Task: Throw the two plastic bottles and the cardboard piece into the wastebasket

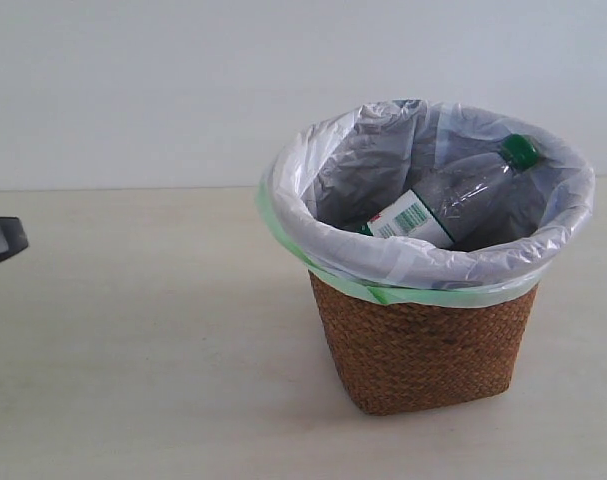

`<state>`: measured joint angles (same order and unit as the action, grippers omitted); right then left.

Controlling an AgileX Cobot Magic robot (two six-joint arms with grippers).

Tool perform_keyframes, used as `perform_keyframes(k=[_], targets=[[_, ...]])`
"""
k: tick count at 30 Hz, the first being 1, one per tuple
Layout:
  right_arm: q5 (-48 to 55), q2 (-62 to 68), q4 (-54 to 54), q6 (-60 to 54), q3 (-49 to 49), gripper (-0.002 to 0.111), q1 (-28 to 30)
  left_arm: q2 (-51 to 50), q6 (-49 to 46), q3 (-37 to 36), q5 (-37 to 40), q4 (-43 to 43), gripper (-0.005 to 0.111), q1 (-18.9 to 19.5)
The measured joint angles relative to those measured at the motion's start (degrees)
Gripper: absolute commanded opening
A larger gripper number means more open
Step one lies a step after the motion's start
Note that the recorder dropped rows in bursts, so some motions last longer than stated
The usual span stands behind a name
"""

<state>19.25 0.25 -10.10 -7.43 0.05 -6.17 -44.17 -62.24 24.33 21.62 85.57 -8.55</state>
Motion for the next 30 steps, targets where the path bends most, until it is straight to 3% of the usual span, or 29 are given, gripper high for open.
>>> perform_keyframes(k=[3,9,13,21,30], targets=[[0.0,0.0,0.0,0.0,0.0,0.0,0.0,6.25,-3.63,-0.71,-1.44,-0.11,0.004,2.37],[0.0,0.0,0.0,0.0,0.0,0.0,0.0,23.97,-11.65,-3.96,-2.8,0.96,0.004,11.39],[0.0,0.0,0.0,0.0,0.0,0.0,0.0,33.75,-14.37,-7.51,-6.47,2.92,0.004,14.19],[0.0,0.0,0.0,0.0,0.0,0.0,0.0,42.56,-15.82,-17.85,-13.55,6.29,0.004,14.3],[0.0,0.0,0.0,0.0,0.0,0.0,0.0,44.02,-18.79,-24.11,-18.03,7.87,0.004,6.11]])
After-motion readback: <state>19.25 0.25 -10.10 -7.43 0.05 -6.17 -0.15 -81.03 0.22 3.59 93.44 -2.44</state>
